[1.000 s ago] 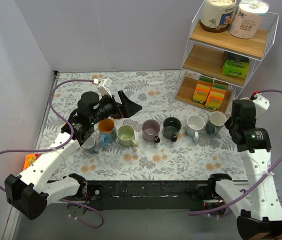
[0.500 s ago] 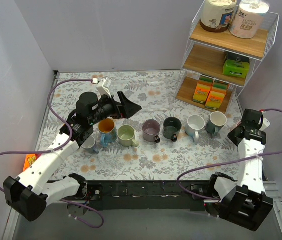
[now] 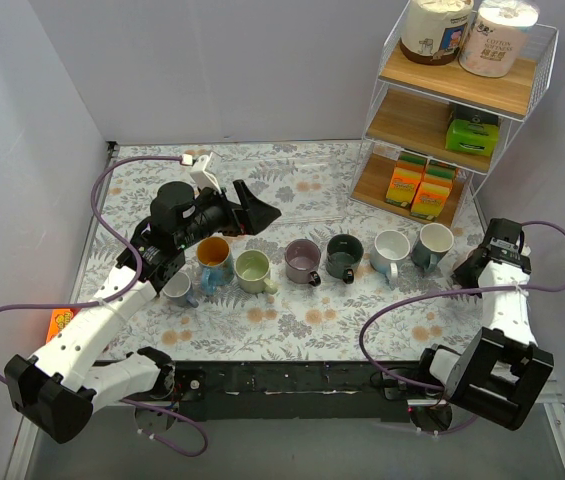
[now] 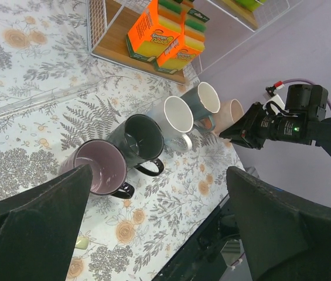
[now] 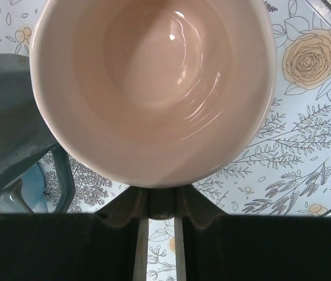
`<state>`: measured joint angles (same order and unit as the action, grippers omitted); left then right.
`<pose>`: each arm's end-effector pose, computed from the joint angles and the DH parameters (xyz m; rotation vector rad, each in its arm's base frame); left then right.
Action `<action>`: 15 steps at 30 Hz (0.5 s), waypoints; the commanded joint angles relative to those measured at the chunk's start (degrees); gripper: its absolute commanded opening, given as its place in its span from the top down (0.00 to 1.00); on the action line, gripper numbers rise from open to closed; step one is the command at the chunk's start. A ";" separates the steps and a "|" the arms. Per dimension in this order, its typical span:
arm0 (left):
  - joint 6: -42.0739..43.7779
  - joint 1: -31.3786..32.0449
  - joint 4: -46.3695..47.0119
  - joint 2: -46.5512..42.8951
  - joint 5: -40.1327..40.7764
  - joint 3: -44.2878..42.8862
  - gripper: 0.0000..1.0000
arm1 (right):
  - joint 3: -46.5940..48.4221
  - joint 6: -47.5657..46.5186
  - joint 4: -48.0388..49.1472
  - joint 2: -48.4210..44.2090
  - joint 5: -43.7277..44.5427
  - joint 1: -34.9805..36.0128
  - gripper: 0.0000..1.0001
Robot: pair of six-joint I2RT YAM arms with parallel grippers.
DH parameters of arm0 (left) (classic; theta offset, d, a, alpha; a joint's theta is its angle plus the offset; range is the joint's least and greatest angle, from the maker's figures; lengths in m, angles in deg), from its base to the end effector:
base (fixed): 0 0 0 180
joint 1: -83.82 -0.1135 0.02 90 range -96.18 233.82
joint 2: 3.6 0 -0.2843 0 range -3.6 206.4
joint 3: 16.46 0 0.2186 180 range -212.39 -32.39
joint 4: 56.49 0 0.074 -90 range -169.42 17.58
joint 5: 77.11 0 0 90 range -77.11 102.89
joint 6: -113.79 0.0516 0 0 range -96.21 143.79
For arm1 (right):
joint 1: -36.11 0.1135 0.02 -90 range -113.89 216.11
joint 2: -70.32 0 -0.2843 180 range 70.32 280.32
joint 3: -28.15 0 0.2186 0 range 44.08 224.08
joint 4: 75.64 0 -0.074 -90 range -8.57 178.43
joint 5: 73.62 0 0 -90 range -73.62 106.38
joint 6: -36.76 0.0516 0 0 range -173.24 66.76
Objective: Turn the mug right side up
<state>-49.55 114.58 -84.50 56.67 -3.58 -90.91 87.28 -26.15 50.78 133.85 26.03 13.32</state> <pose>0.1737 -0.1204 0.3844 -0.5359 2.0254 -1.4718 0.1602 -0.0767 0.2454 1.1406 2.3051 -0.1892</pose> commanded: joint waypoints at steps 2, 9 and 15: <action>0.39 0.09 -0.76 -1.56 2.67 -1.51 0.02 | 1.71 -2.39 2.32 1.07 -0.77 -0.24 0.99; 0.22 0.00 -0.58 -1.30 1.80 -1.33 0.02 | 0.83 -5.12 4.16 3.52 0.11 -0.24 0.99; -0.49 0.00 -0.67 -0.95 1.09 -1.16 0.02 | 1.45 -5.73 4.08 5.55 -1.03 -0.15 0.92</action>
<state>-49.92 114.58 -84.67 56.56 -1.76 -90.91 87.31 -30.39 51.40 139.07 25.15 13.30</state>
